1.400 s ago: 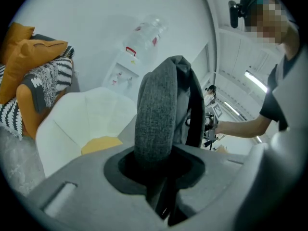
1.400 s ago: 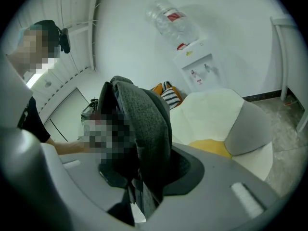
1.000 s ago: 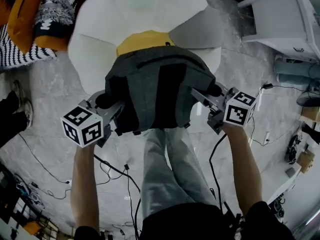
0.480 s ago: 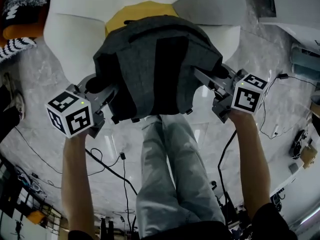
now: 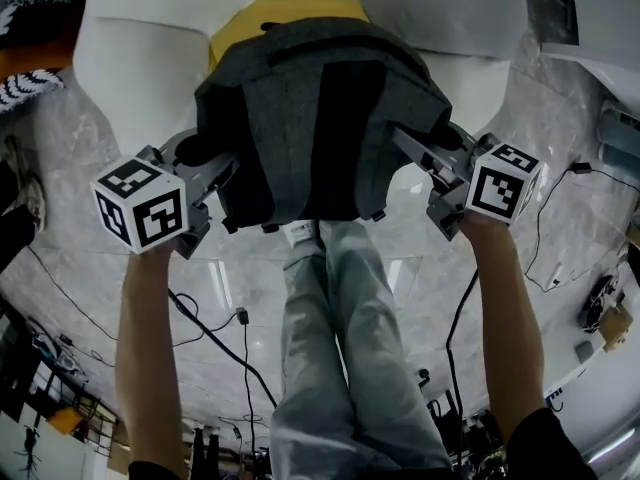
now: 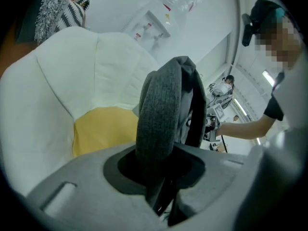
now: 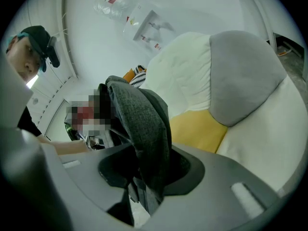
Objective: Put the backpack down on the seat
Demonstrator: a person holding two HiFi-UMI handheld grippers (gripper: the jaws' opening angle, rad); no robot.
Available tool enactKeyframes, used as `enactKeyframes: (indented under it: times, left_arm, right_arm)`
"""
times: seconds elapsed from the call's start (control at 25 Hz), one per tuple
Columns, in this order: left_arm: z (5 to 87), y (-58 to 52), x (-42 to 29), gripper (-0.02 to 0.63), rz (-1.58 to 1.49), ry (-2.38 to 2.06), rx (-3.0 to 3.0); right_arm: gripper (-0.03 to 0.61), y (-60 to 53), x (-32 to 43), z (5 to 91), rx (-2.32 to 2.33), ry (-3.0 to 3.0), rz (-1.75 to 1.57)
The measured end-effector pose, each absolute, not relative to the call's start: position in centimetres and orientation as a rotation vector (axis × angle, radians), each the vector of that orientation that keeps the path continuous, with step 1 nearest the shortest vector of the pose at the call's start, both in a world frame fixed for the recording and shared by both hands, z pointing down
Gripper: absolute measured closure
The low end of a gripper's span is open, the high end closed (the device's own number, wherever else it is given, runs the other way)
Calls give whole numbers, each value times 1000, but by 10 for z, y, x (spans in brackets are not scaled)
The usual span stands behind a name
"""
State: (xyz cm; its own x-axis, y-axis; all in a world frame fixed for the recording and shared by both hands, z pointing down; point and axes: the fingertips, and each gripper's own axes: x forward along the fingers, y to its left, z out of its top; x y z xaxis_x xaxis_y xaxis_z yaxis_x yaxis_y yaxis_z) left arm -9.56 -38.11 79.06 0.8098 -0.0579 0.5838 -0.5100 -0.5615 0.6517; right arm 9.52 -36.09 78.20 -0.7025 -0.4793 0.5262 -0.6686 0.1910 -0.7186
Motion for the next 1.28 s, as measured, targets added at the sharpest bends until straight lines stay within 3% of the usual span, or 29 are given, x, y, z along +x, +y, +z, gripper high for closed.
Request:
enactKeyframes:
  times: [0.32, 0.56, 1.28]
  left_arm:
    - [799, -388, -93, 512, 686, -447, 2099]
    - [868, -431, -87, 497, 719, -565, 2078]
    - [944, -470, -91, 442, 741, -726, 2010]
  right_arm:
    - [437, -363, 98, 785, 1131, -2260, 1497]
    - [429, -406, 106, 847, 1158, -2277, 1414]
    - [387, -454, 122, 926, 1336, -2248, 1385]
